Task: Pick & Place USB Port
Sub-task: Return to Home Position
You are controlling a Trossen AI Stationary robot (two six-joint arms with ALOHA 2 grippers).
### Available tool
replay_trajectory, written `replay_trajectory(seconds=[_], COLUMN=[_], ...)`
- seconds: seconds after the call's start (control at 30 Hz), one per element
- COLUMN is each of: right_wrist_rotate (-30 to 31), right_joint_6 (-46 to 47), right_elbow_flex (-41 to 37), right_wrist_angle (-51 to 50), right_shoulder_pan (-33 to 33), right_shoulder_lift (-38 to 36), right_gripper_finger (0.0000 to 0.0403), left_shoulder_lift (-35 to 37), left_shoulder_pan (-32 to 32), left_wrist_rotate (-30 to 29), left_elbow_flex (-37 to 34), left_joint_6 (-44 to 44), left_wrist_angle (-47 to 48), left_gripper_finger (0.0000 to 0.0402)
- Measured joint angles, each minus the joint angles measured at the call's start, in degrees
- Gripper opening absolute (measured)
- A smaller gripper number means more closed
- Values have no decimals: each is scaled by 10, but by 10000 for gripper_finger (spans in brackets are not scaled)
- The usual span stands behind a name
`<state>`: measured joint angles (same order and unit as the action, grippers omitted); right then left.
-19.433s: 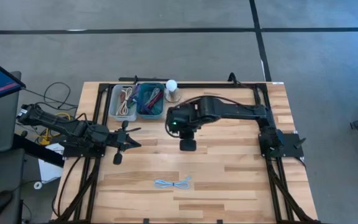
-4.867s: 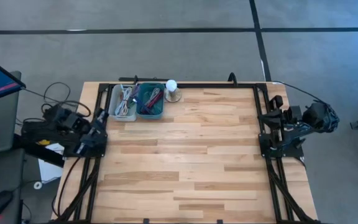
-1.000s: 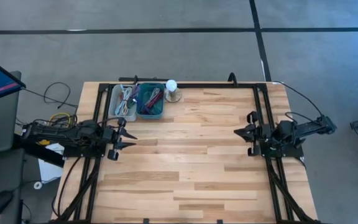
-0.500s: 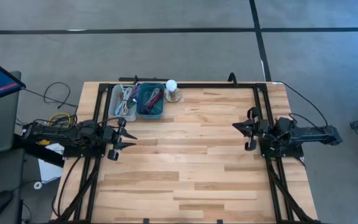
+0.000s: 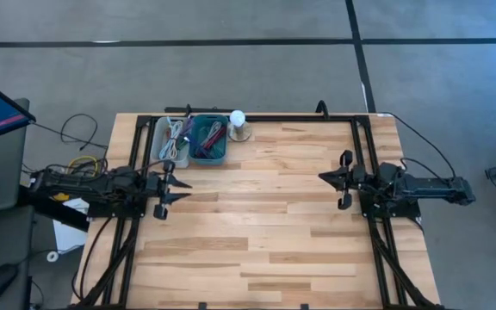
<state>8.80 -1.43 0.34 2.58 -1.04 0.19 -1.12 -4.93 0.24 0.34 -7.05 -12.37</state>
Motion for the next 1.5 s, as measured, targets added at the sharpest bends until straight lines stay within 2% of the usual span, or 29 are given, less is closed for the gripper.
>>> replay_trajectory(seconds=[0.27,0.57,1.5], right_wrist_rotate=[0,1,2], right_joint_6=[-1,118,120], right_elbow_flex=[0,0,-1], right_wrist_angle=[-3,-3,-3], right_shoulder_pan=[0,0,0], right_shoulder_lift=[0,2,2], right_gripper_finger=[3,3,3], left_shoulder_lift=[-19,-24,-24], left_shoulder_pan=[0,0,0], left_wrist_rotate=[-3,-4,-4], left_elbow_flex=[0,0,0], left_joint_6=[5,4,4], left_wrist_angle=[0,-5,-10], left_gripper_finger=[104,104,104])
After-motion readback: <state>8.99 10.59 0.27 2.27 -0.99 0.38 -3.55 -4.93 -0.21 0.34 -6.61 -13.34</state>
